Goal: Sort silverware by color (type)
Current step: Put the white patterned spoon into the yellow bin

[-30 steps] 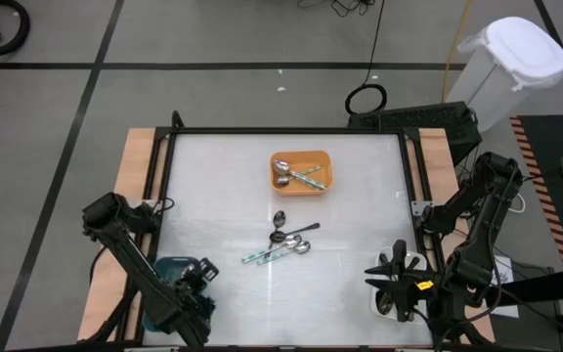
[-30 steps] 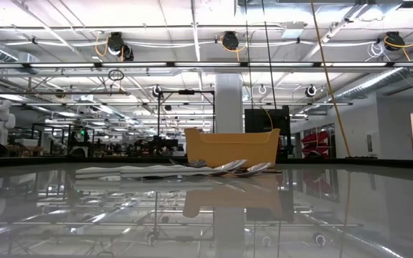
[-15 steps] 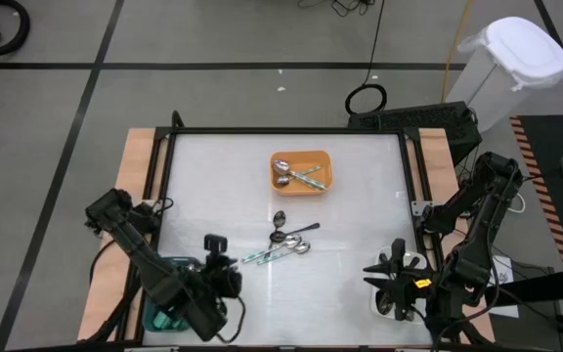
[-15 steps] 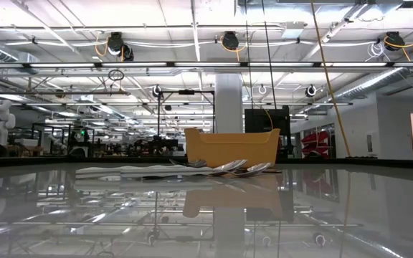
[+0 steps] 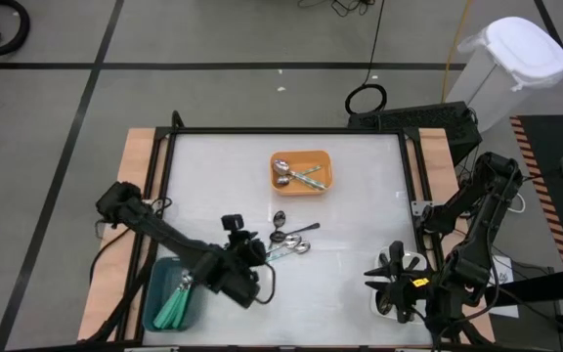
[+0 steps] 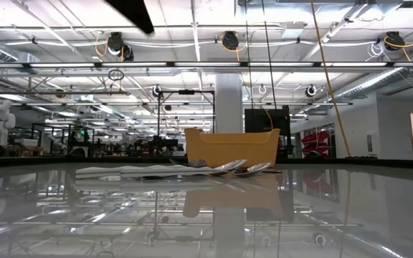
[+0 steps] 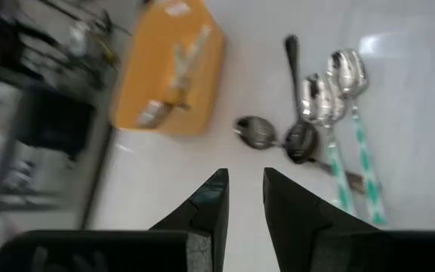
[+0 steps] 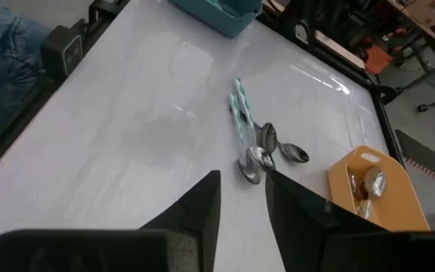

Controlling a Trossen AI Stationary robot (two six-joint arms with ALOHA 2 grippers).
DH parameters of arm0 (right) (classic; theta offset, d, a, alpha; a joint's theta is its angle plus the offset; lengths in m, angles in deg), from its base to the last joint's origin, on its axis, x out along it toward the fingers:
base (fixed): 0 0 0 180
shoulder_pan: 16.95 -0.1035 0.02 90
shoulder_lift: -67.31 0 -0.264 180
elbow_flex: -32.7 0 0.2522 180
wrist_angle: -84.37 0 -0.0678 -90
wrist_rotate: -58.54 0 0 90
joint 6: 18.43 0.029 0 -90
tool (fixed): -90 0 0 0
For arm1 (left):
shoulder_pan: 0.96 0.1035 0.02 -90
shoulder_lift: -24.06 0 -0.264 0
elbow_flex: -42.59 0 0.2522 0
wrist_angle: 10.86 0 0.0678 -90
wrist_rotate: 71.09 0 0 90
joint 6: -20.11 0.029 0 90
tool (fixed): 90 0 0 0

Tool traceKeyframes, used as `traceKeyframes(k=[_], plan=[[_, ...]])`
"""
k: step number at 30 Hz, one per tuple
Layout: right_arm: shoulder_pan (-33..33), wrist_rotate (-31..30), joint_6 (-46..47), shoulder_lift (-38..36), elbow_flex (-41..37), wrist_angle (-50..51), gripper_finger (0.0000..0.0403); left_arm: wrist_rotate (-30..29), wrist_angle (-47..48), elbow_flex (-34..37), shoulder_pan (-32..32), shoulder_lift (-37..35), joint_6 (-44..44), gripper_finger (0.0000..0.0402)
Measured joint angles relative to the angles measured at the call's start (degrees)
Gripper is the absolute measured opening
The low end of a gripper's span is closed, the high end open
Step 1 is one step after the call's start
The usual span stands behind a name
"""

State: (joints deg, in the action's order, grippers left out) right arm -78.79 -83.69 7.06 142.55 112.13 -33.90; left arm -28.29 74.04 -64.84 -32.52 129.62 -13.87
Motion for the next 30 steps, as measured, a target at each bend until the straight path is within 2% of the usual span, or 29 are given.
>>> traceKeyframes(k=[7,11,16,20,24,30], plan=[[0.0,0.0,-0.1,0.0,0.0,0.0,0.01,12.0,-15.4,9.9,3.5,0.0,-4.2,0.0086],[0.0,-0.1,-0.6,0.0,0.0,0.0,0.01,11.4,-23.7,13.9,5.1,0.0,-5.5,0.0086],[0.0,-0.1,-0.1,0.0,0.0,0.0,0.01,13.5,-24.9,16.8,8.1,0.0,-8.0,0.0086],[0.0,-0.1,-0.1,0.0,0.0,0.0,0.01,18.9,-25.2,19.3,9.8,0.0,-9.3,0.0086],[0.0,0.0,-0.1,0.0,0.0,0.0,0.01,25.4,-32.6,23.8,10.4,0.1,-9.1,0.0086],[0.0,0.0,-0.1,0.0,0.0,0.0,0.01,25.5,-34.5,25.3,10.0,0.2,-8.7,0.0086]])
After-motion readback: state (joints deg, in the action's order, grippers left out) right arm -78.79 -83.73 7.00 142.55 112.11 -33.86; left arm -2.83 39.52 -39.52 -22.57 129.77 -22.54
